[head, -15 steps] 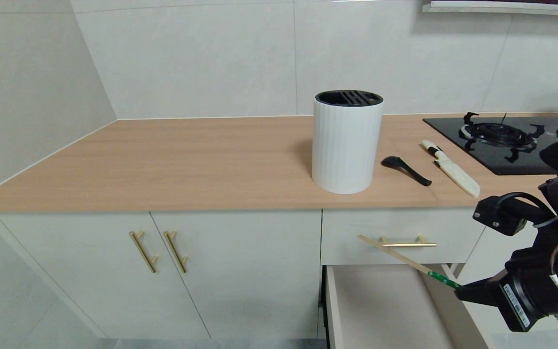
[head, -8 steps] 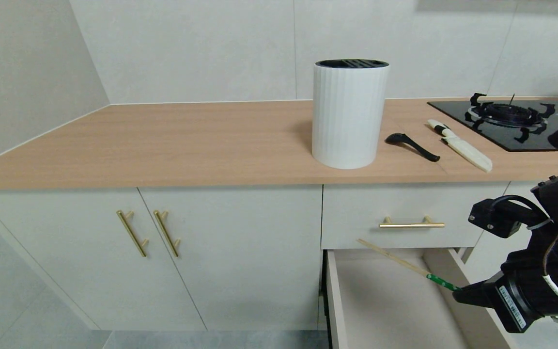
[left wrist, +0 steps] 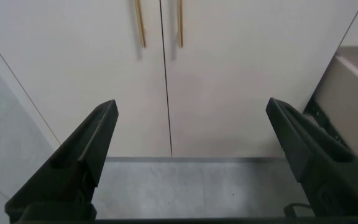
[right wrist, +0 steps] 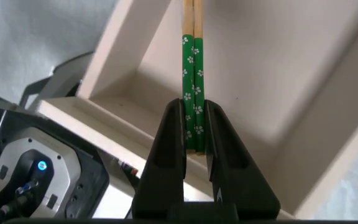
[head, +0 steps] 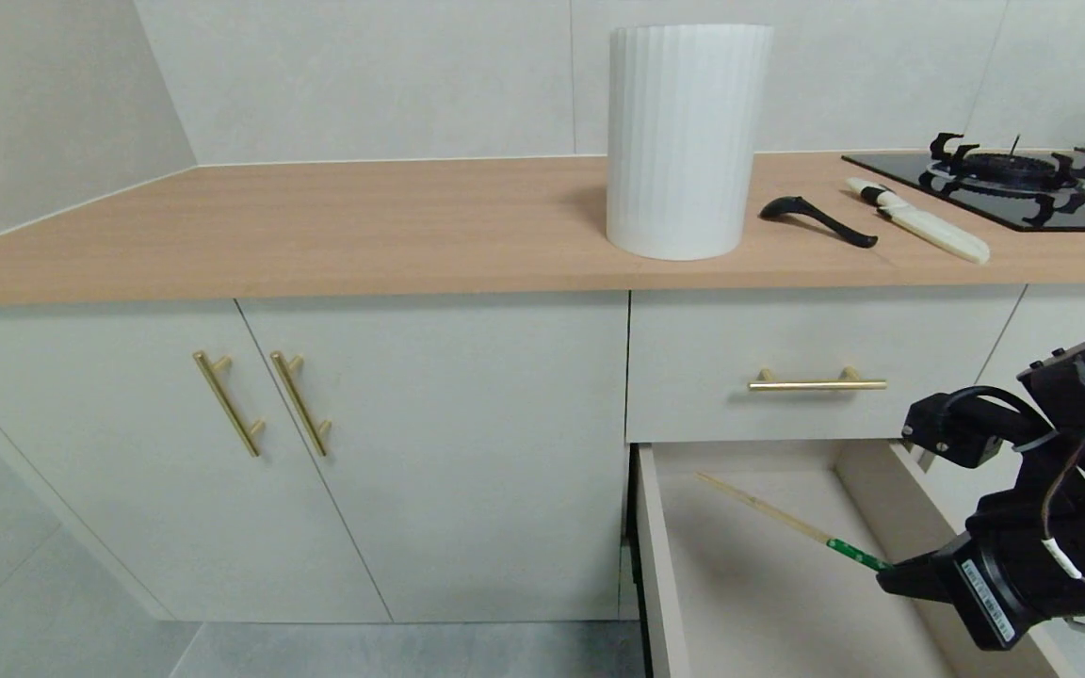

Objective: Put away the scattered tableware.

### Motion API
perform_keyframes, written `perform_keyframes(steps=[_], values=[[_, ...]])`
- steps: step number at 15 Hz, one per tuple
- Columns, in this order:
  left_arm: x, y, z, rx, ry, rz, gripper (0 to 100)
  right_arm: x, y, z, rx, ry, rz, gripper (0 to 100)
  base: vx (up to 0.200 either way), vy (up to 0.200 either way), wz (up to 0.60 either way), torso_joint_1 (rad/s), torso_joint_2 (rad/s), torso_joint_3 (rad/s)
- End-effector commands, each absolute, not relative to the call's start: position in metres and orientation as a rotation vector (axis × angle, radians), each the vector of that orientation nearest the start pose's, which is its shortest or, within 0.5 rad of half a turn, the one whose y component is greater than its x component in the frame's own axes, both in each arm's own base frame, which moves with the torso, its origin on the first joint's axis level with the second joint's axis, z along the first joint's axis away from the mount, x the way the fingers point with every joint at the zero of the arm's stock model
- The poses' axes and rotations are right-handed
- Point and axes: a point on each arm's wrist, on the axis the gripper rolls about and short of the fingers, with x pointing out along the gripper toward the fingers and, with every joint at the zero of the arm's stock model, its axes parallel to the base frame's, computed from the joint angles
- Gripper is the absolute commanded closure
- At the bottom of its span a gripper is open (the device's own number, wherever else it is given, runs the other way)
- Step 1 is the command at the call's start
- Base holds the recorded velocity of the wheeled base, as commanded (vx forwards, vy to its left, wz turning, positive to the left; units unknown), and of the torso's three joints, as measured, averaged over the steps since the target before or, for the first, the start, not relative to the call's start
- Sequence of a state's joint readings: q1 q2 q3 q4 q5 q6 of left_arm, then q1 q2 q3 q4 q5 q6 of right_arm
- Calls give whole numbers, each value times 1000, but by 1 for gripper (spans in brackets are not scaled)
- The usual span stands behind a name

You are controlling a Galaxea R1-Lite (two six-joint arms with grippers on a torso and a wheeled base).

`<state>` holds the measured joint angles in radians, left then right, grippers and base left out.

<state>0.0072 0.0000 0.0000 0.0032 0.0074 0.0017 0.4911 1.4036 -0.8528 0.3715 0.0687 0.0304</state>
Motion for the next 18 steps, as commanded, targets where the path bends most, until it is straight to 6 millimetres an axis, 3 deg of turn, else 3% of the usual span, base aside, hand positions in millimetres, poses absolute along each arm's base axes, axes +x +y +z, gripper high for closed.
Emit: perform_keyframes(steps=[1,6,9,11,14,18], values=[[-23,0,75,2,5,15,0,177,96,186,-169,925,506,100,0,0,0,-41,251,203],[-23,0,75,2,5,15,0,176,99,185,-176,928,514,100,0,0,0,-16,55,41],[-23,0,75,2,5,15,0,187,105,174,-191,975,498,100,0,0,0,0,0,0],[-23,0,75,2,5,15,0,202,111,160,-214,997,444,100,0,0,0,0,0,0],[-23,0,75,2,5,15,0,237,130,125,-114,1087,323,100,0,0,0,0,0,0],[-23,0,75,2,5,15,0,268,146,78,-88,1191,264,100,0,0,0,0,0,0]])
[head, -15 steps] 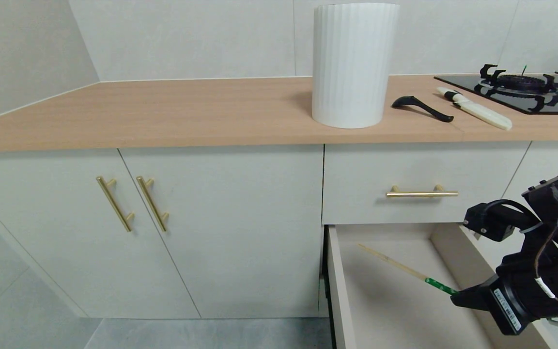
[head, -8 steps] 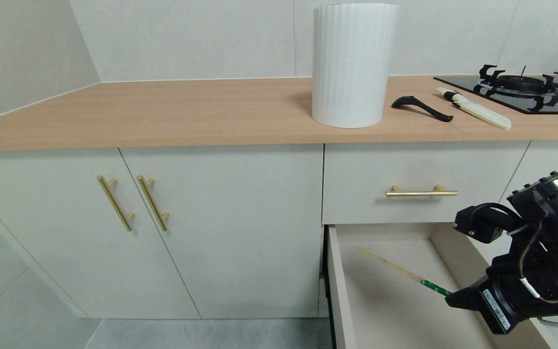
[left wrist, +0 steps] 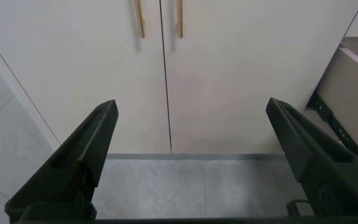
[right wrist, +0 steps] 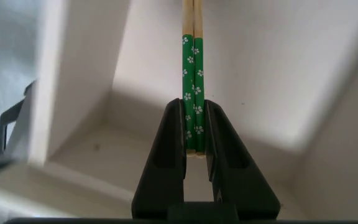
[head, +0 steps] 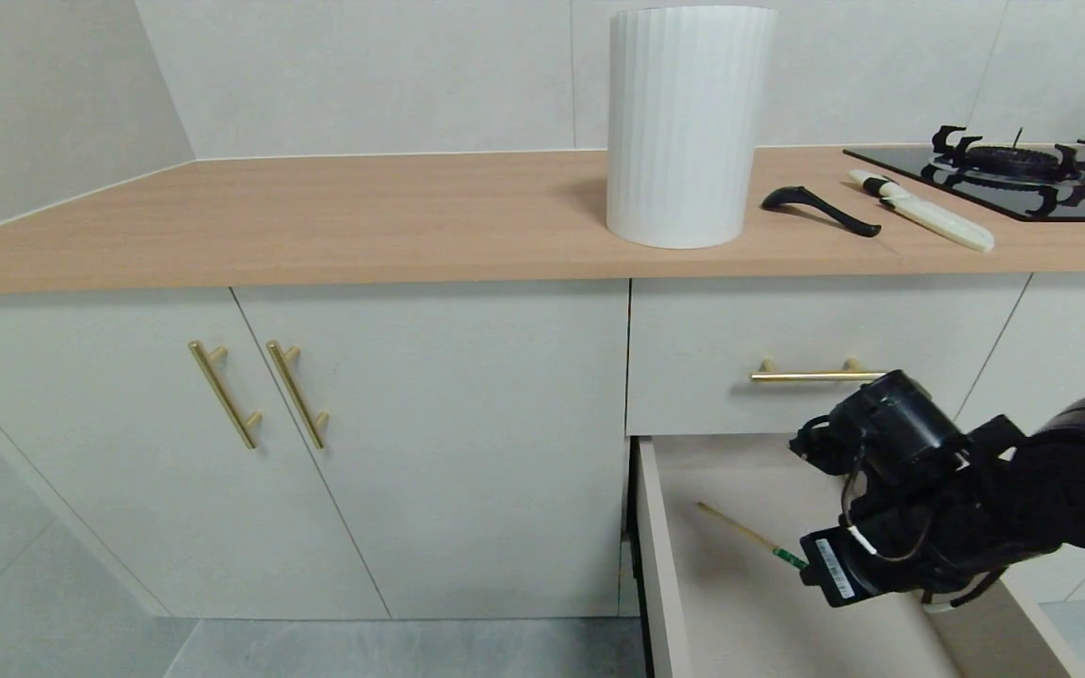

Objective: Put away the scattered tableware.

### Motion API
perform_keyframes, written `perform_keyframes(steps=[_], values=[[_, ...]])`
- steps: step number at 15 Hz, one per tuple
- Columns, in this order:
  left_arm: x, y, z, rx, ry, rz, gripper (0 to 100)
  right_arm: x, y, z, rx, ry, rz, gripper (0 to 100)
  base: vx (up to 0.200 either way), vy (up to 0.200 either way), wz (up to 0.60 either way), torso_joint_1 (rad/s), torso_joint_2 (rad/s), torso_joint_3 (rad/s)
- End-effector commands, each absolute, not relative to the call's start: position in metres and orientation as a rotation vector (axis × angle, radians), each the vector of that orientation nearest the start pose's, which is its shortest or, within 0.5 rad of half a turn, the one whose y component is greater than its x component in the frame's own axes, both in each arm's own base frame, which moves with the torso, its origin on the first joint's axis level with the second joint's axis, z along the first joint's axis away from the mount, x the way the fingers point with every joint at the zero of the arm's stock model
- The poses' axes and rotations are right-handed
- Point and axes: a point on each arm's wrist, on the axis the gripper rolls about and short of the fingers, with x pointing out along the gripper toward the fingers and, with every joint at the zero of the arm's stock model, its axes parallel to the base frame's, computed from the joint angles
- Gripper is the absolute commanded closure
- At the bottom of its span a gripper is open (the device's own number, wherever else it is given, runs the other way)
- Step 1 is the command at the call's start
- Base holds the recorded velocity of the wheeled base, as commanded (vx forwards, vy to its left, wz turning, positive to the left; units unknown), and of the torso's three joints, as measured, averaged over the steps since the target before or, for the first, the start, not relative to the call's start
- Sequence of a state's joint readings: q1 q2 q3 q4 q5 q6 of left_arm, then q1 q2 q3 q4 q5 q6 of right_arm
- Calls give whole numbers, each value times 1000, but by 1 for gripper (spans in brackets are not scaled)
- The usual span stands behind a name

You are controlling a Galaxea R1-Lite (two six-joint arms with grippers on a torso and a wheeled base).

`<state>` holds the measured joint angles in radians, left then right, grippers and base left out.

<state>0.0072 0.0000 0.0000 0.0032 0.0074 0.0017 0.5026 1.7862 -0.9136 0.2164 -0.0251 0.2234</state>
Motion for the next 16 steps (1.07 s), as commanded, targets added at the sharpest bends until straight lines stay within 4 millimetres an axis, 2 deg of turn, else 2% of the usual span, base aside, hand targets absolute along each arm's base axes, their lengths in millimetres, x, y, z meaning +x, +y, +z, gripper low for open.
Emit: perform_keyframes(steps=[1,3,14,16], values=[[-23,0,75,2,5,15,0,275,150,64,-68,1194,244,100,0,0,0,0,0,0],[-23,0,75,2,5,15,0,283,153,43,-57,1206,229,100,0,0,0,0,0,0],[-23,0,75,2,5,15,0,294,159,-2,-61,1229,191,100,0,0,0,0,0,0],[-23,0,75,2,5,15,0,298,161,-23,-98,1223,146,100,0,0,0,0,0,0]])
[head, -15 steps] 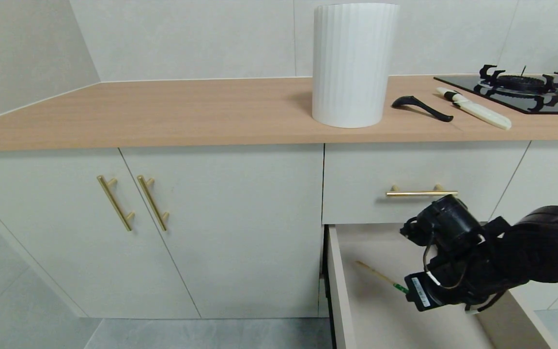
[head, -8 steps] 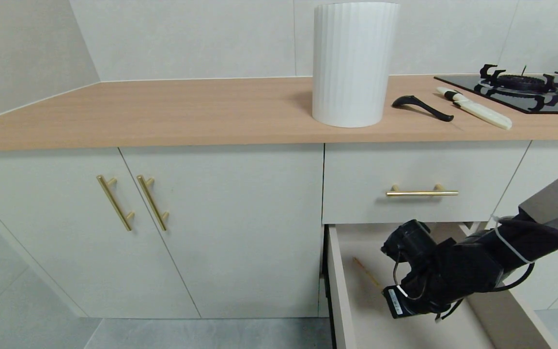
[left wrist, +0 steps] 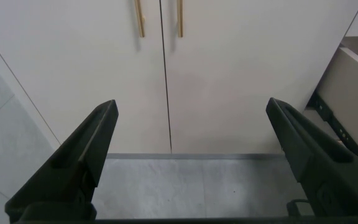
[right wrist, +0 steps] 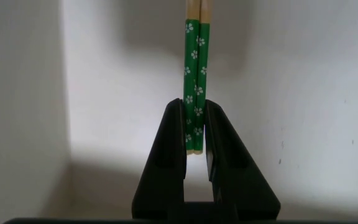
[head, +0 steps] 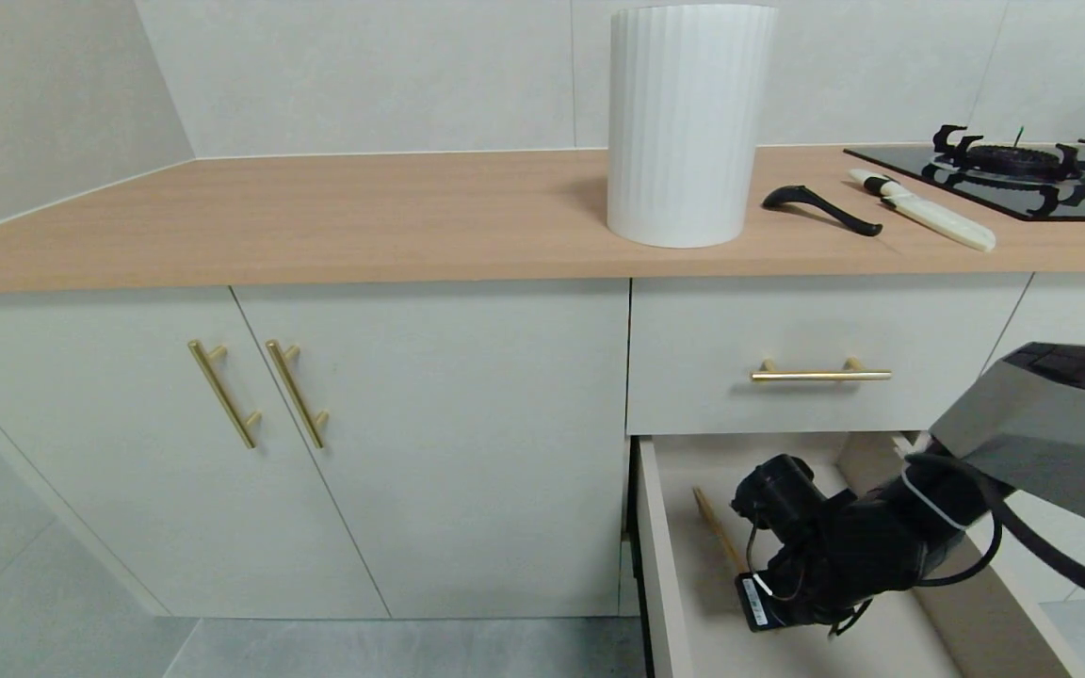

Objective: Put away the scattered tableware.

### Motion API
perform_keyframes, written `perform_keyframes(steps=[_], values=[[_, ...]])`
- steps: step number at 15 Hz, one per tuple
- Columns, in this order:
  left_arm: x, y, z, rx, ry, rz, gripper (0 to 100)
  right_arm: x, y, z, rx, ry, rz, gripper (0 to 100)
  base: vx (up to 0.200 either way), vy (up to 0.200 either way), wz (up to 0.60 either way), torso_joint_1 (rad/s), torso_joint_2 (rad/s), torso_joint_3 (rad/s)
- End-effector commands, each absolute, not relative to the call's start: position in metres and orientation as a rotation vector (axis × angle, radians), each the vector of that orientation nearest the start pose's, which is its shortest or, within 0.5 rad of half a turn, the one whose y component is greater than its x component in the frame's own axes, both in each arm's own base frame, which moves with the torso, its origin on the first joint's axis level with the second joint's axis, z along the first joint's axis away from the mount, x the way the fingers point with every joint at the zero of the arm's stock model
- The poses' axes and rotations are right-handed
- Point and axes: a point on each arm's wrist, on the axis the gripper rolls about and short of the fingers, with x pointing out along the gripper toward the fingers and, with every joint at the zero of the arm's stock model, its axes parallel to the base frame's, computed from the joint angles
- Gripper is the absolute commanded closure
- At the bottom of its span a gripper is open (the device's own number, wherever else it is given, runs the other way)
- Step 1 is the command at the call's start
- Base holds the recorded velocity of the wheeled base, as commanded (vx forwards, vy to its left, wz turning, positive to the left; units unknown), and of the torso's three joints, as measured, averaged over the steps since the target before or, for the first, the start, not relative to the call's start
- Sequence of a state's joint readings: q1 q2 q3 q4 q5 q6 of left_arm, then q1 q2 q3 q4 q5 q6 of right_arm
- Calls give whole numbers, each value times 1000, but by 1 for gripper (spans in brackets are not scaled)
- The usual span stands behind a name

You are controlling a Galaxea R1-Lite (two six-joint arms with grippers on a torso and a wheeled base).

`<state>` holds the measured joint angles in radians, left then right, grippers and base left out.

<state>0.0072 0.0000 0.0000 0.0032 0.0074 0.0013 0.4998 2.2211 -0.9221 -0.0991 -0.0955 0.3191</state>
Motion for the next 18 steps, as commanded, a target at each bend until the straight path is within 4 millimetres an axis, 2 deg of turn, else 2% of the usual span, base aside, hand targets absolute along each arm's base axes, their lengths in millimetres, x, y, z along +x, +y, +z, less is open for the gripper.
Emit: perform_keyframes(steps=[1,16,17,18], values=[[-23,0,75,2,5,15,0,300,161,-28,-105,1211,134,100,0,0,0,0,0,0],[-23,0,75,2,3,15,0,300,162,-32,-106,1205,130,100,0,0,0,0,0,0],[-23,0,75,2,5,15,0,301,162,-32,-106,1206,128,0,0,0,0,0,0,0],[-23,0,75,2,5,15,0,300,162,-32,-107,1206,130,0,0,0,0,0,0,0]])
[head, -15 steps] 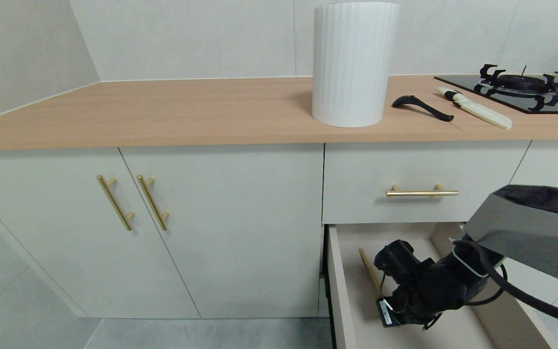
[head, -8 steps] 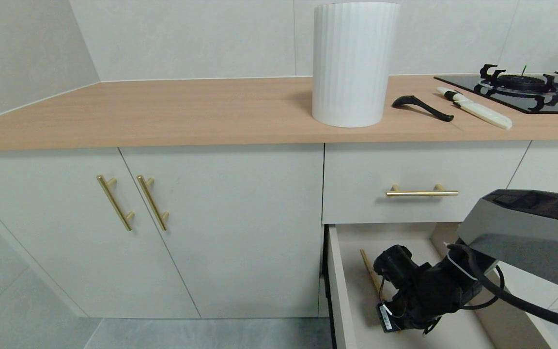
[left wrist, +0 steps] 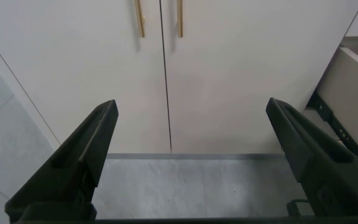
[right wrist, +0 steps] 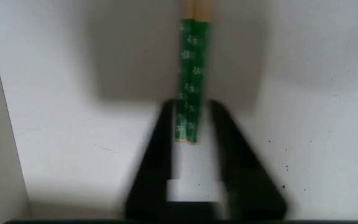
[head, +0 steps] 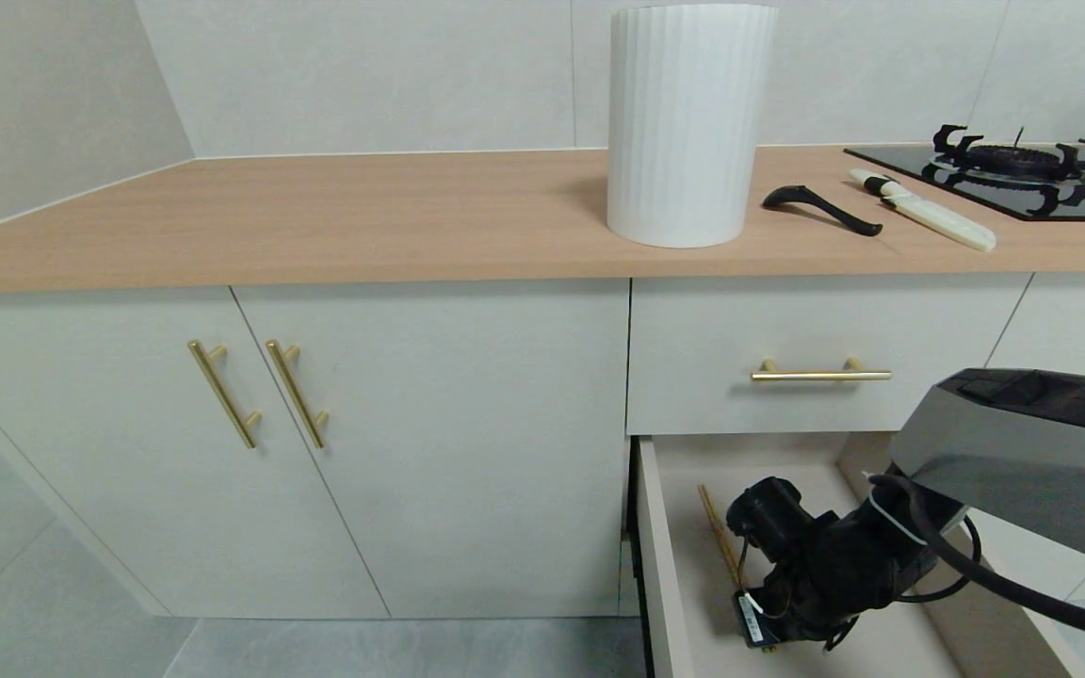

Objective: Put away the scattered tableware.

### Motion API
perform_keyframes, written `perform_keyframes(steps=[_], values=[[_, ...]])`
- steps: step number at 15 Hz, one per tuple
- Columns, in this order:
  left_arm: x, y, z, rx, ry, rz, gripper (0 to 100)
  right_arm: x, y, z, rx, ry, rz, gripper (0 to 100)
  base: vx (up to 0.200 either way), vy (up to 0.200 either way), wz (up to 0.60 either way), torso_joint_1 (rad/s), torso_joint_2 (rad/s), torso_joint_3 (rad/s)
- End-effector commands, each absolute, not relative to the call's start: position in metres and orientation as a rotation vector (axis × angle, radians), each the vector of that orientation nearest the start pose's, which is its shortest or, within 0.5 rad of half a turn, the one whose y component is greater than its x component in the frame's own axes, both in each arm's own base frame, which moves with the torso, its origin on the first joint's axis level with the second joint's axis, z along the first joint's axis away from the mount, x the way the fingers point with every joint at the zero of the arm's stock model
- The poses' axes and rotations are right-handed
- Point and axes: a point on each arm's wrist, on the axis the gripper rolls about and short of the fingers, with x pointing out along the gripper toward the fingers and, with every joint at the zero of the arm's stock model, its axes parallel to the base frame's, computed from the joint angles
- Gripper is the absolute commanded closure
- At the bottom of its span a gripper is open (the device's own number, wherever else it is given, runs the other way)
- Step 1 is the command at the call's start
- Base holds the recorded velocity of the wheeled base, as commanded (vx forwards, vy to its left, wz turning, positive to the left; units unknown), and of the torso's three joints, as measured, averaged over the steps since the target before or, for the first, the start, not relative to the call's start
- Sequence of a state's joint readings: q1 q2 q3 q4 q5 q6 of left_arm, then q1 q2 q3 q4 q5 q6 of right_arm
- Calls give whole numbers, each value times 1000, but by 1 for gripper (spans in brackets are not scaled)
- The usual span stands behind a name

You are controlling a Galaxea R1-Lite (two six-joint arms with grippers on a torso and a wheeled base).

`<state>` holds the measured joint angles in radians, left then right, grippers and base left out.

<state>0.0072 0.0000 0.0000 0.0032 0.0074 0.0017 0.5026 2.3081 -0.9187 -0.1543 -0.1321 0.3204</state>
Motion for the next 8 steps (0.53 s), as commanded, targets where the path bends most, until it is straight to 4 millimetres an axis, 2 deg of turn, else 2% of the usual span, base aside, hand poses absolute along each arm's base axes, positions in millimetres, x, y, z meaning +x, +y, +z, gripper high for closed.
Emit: perform_keyframes(steps=[1,8], values=[[-23,0,75,2,5,15,0,300,162,-32,-106,1205,130,0,0,0,0,0,0,0],[-23,0,75,2,5,15,0,298,161,-27,-106,1198,131,0,0,0,0,0,0,0]])
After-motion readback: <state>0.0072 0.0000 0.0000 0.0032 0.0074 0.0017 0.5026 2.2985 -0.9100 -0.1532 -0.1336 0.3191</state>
